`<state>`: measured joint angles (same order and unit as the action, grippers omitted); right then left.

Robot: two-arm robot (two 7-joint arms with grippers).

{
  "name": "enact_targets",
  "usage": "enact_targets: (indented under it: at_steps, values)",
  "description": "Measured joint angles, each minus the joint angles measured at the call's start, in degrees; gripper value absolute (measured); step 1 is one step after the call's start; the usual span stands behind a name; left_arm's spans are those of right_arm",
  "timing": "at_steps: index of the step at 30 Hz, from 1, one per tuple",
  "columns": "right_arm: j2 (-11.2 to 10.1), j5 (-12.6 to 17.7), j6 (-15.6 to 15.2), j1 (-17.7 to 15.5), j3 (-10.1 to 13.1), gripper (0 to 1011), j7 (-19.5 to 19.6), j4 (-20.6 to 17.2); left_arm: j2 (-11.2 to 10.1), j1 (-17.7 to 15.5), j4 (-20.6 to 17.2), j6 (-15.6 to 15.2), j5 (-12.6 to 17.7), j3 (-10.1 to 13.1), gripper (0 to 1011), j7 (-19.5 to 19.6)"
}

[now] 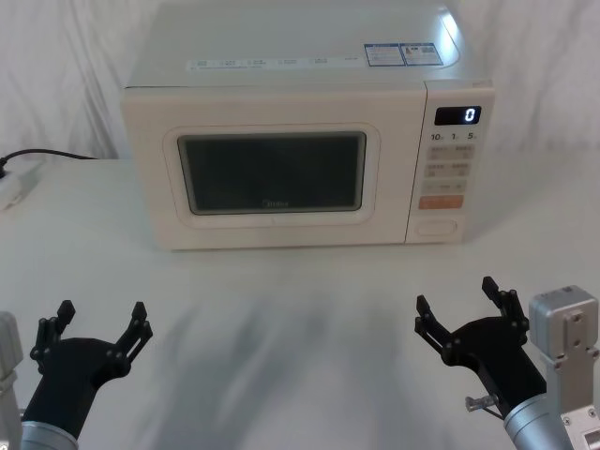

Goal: Press the button to open the microwave door with one hand; close the microwave door with the other hand.

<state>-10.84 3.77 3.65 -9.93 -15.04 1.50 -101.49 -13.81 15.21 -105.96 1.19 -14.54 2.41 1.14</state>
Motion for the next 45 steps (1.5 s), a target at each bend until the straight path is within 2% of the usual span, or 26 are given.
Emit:
enact_targets:
  at_steps: [24,35,36,38,39,45]
  values:
    - [0.00,0.00,0.00,0.00,0.00,993,0.00,0.00,0.00,0.00,0.00,0.00,0.00,0.00,1001,0.00]
    - [0.00,0.00,0.00,0.00,0.00,725,0.00,0.00,0.00,0.00,0.00,0.00,0.00,0.00,1001,0.00]
    - [0.00,0.00,0.00,0.00,0.00,666,0.00,0.00,0.00,0.00,0.00,0.00,0.00,0.00,1001,0.00]
    - [0.00,0.00,0.00,0.00,0.00,634,0.00,0.00,0.00,0.00,0.00,0.00,0.00,0.00,1001,0.00]
    - [0.00,0.00,0.00,0.00,0.00,567,0.00,0.00,0.00,0.00,0.00,0.00,0.00,0.00,1001,0.00]
    - [0.00,0.00,0.00,0.00,0.00,408,0.00,0.00,0.00,0.00,0.00,0.00,0.00,0.00,1001,0.00]
